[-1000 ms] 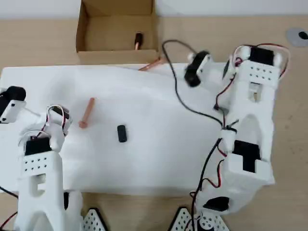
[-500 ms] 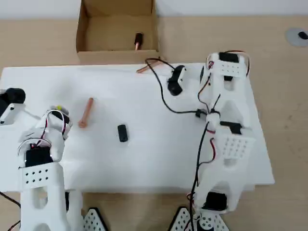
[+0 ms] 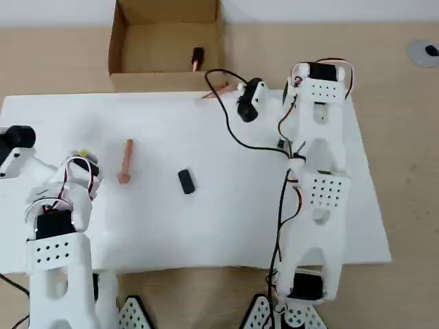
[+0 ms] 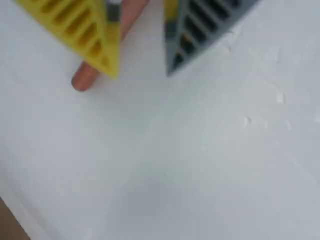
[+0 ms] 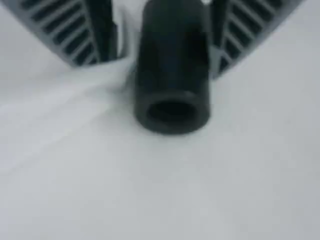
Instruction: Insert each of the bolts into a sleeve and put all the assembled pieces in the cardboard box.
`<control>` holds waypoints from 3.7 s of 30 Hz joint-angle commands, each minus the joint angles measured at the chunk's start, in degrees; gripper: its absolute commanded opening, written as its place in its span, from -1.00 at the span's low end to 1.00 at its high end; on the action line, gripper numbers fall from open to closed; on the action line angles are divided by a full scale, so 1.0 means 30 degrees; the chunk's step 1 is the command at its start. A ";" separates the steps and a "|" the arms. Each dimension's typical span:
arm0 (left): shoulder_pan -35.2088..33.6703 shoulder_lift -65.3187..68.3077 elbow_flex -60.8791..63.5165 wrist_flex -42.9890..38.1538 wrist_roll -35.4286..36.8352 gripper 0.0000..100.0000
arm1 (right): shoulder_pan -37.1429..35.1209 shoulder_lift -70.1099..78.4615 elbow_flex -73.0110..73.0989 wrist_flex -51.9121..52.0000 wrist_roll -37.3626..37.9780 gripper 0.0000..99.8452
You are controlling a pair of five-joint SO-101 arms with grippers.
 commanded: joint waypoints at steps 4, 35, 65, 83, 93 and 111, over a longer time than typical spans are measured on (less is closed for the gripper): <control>0.0000 -0.0366 -0.0088 0.0000 -0.0176 -0.85 | -0.0044 -0.0864 0.0689 0.0059 -0.0147 -0.56; 0.0000 -0.0366 -0.0088 0.0029 -0.0205 -0.85 | -0.0044 -1.0886 0.9538 -0.0469 0.0234 -0.36; 0.0000 -0.0337 0.0088 -0.0029 -0.0615 -0.85 | -0.1099 -0.9304 0.7516 -0.0029 -0.0498 -0.35; 0.0000 -0.0366 0.0088 -0.0029 -0.0615 -0.85 | 0.0571 -0.5172 0.6696 0.0000 0.0322 -0.35; 0.0000 -0.0366 0.0088 0.0000 -0.0615 -0.85 | 0.0425 -0.4352 0.6520 -0.0059 0.0557 -0.56; 0.0000 -0.0425 0.0088 0.0088 -0.0645 -0.85 | 0.0454 -0.4440 0.4733 0.0029 -0.0205 -0.98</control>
